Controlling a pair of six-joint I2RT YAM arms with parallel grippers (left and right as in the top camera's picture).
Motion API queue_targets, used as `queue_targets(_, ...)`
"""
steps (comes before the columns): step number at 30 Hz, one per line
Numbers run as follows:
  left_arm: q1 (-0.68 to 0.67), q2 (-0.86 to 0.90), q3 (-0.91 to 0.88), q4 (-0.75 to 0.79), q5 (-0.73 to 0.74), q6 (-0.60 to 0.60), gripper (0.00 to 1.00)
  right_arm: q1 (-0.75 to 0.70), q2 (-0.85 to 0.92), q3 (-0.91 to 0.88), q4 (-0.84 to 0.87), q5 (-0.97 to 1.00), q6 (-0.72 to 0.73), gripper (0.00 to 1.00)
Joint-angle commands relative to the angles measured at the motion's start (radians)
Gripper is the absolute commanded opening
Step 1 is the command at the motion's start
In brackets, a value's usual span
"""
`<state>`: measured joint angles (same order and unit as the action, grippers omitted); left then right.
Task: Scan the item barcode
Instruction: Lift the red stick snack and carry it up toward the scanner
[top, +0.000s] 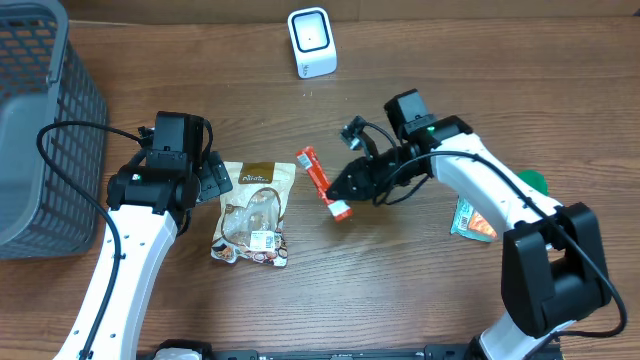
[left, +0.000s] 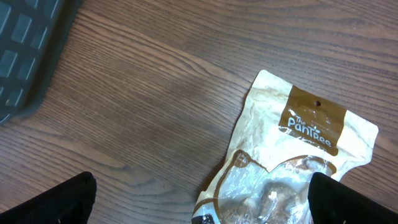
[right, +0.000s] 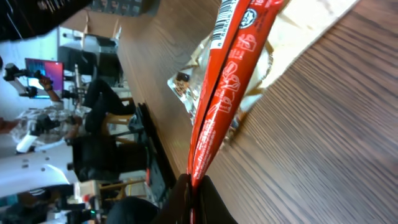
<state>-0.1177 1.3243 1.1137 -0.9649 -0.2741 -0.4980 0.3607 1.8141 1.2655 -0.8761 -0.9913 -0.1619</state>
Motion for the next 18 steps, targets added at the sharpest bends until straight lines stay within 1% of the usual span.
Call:
queue_targets(1, 0.0, -0.004, 0.016, 0.001, -0.013, 0.004, 1.0, -0.009, -0.089, 0.0, -0.073, -0.023, -0.266, 0.04)
queue_targets(3, 0.0, -0.004, 0.016, 0.001, -0.013, 0.004, 1.0, -0.009, -0.118, 0.0, -0.13, -0.019, -0.355, 0.04)
queue_targets(5, 0.0, -0.004, 0.016, 0.001, -0.013, 0.004, 1.0, -0.009, -0.144, 0.0, -0.169, -0.009, -0.399, 0.04)
queue_targets(9, 0.0, -0.004, 0.016, 0.001, -0.013, 0.004, 1.0, -0.009, -0.187, 0.0, -0.192, 0.048, -0.396, 0.04)
queue_targets(18, 0.0, -0.004, 0.016, 0.001, -0.013, 0.004, 1.0, -0.009, -0.21, 0.0, -0.209, 0.074, -0.396, 0.04)
